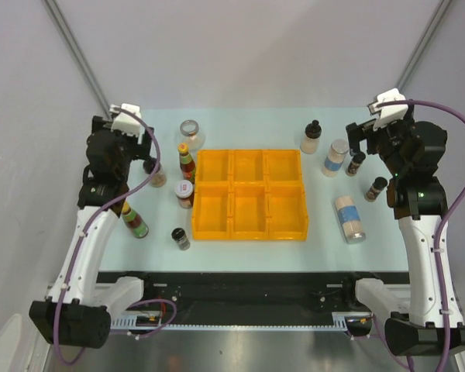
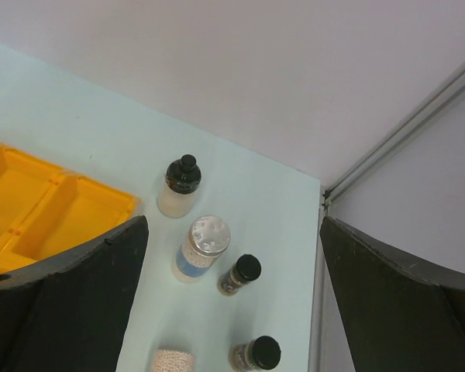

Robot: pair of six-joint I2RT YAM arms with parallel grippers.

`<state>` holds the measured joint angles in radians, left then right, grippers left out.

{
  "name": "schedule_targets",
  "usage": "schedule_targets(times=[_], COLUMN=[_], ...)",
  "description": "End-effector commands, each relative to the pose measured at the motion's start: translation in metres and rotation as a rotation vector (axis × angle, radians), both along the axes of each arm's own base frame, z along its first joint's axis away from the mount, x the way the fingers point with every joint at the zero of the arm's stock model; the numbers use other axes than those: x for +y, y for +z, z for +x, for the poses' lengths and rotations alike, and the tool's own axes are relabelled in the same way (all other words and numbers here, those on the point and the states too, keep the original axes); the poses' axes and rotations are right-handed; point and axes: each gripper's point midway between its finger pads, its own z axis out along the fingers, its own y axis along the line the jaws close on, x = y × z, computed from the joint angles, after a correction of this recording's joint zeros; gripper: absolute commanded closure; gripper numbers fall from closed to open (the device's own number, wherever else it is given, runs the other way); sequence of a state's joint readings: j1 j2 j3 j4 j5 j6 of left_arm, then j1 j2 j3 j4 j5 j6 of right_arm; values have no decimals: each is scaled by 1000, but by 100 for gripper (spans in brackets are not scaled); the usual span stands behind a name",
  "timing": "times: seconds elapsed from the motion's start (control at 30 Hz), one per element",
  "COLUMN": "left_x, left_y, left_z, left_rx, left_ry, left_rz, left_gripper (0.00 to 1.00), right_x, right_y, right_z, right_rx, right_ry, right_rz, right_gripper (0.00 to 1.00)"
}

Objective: Organize the condiment bottles
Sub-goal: Pick up the bottle from the center of the board.

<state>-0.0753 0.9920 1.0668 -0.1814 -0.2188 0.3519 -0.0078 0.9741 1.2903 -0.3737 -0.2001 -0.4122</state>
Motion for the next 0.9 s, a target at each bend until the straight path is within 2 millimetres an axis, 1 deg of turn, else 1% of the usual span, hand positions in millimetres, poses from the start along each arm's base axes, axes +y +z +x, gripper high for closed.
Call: schedule_targets(times=[0.0,0.03,0.07,0.13,0.17,0.23,0.27,0.3,0.37,0.4,0.43,0.47,0.5,0.53,0.57,0.6,0.63,0.67,0.7,0.73,0.77,0.8,0.83,0.87], left_x=[-34,-47,-54,-65,-76,-84,-86,-86,-85,-84,-86,-86,-90,-93,-96,-102,-106,-109,-118,-122,-126,-128,-132,-133], left_y=[-33,-38,-49,-56,-61,-73,-72,-76,-74,-57,-67,-71,-43,-58,-35,-31,-54,-32,-37,-49,-48,-51,-59,-66], left_z=[21,25,33,42,45,60,67,80,95,108,121,128,140,154,163,170,186,192,198,196,215,220,218,230], left_rx=[99,108,133,155,170,204,200,211,214,187,223,254,207,246,217,220,277,262,287,358,355,369,413,416], left_ry=[-209,-279,-315,-374,-426,-461,-466,-455,-430,-420,-416,-411,-425,-433,-448,-483,-496,-518,-568,-591,-616,-632,-651,-654], left_rz=[21,11,0,-21,-37,-67,-72,-84,-108,-107,-127,-137,-139,-152,-147,-153,-158,-152,-152,-159,-154,-141,-147,-137], left_gripper=[0,0,0,1,0,0,0,0,0,0,0,1,0,0,0,0,0,0,0,0,0,0,0,0], right_x=[20,21,23,26,27,28,30,31,33,33,34,34,33,35,35,34,36,36,35,35,37,36,36,39], right_y=[1,0,-1,-2,-3,-5,-6,-7,-11,-13,-15,-16,-18,-21,-21,-23,-26,-27,-31,-32,-34,-36,-39,-40], right_z=[-5,-5,-5,-5,-5,-2,-2,-1,1,1,3,5,6,8,8,11,12,14,16,18,20,23,25,25], right_rx=[-4,-2,1,6,7,14,17,19,27,31,35,37,42,48,48,54,59,64,74,76,79,84,90,93], right_ry=[94,99,103,116,119,121,124,128,133,132,132,129,122,126,122,116,117,117,108,104,104,95,90,94], right_rz=[-40,-40,-40,-44,-44,-49,-49,-51,-56,-59,-63,-68,-72,-74,-81,-84,-88,-95,-102,-106,-111,-123,-128,-135], right_gripper=[0,0,0,0,0,0,0,0,0,0,0,1,0,0,0,0,0,0,0,0,0,0,0,0])
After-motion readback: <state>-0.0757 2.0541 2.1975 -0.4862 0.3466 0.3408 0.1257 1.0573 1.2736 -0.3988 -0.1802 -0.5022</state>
